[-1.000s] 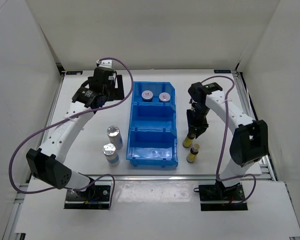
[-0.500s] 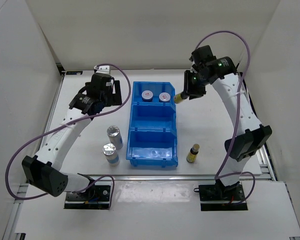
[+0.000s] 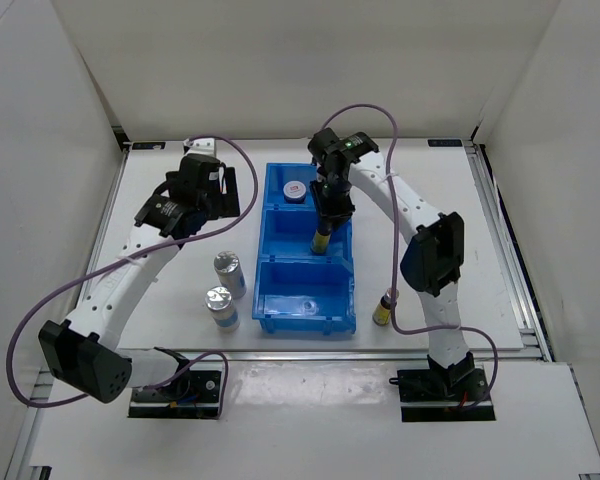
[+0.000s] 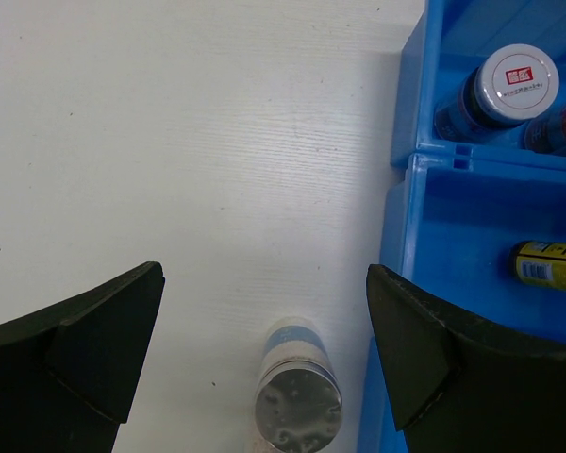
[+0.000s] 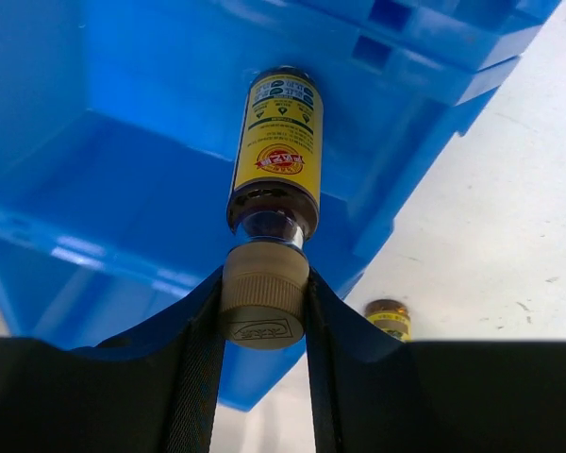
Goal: Organize the condiment bottles
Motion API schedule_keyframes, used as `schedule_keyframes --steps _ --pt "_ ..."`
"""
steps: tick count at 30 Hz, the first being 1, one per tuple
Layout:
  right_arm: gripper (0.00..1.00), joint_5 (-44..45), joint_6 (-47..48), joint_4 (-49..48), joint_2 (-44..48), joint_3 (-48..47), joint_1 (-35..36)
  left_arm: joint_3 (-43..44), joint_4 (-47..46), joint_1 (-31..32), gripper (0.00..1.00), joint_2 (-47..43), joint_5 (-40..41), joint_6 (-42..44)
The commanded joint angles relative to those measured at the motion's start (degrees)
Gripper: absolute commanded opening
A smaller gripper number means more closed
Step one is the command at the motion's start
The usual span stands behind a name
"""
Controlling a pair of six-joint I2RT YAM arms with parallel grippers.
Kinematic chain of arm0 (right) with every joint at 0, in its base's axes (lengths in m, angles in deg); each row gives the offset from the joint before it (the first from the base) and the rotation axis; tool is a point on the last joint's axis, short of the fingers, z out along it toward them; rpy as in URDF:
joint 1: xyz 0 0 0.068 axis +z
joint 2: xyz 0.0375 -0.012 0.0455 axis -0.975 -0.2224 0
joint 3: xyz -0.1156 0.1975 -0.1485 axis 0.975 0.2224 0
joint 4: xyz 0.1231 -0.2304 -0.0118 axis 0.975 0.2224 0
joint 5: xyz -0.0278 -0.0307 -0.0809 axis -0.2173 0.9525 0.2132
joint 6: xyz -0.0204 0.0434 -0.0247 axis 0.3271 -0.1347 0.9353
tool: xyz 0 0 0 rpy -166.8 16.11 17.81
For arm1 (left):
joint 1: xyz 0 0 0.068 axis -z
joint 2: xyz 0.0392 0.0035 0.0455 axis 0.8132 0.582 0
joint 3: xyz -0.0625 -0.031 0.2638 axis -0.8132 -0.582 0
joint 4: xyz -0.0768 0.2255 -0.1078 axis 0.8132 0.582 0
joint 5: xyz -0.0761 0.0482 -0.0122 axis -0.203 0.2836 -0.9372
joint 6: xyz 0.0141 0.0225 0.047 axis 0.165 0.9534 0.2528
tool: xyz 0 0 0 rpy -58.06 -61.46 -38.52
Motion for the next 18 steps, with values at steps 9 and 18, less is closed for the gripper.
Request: schedule_keyframes --steps 9,18 --pt "0.31 6.8 3.1 11.5 -3.2 -2.0 1.0 -1.4 -0.4 0.0 1.00 -2.8 1.5 0.0" --pt "0.74 9.7 3.6 12.4 -0.5 -10.0 1.5 -0.3 -0.4 0.0 1.00 -1.6 0.4 0.0"
